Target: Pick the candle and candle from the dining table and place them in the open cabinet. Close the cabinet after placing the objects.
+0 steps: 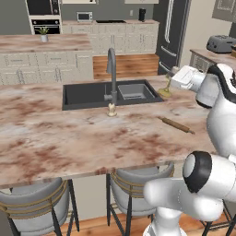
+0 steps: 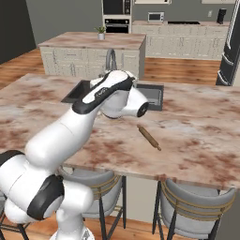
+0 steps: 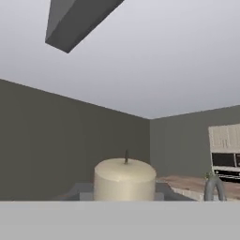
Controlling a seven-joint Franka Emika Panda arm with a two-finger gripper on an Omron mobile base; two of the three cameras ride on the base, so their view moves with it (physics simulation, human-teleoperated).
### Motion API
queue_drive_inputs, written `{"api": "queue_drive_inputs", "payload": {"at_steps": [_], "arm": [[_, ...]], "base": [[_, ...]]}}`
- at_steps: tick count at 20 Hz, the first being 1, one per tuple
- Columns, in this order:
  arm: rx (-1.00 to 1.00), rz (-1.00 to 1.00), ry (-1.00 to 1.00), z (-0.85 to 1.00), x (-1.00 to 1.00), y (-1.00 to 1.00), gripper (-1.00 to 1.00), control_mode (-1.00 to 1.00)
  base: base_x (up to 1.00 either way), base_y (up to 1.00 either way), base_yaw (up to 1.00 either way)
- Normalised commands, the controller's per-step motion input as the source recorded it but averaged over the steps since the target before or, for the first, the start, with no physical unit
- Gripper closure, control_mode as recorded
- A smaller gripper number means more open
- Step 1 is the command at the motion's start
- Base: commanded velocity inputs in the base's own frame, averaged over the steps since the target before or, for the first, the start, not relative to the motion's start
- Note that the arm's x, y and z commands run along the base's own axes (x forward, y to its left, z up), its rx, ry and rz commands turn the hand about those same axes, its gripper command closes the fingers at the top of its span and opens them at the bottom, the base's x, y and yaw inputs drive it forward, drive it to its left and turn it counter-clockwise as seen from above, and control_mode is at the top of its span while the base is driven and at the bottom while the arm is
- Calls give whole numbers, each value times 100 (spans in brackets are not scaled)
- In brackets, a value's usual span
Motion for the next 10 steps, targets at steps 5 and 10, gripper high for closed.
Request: {"api": "queue_drive_inputs", "payload": {"at_steps": [5,10], "arm": [[-6,0,-18,69,-77,3,100,-100],[-13,-3,-12,47,-55,52,100,-100]], "base": [[0,0,0],[0,0,0]]}}
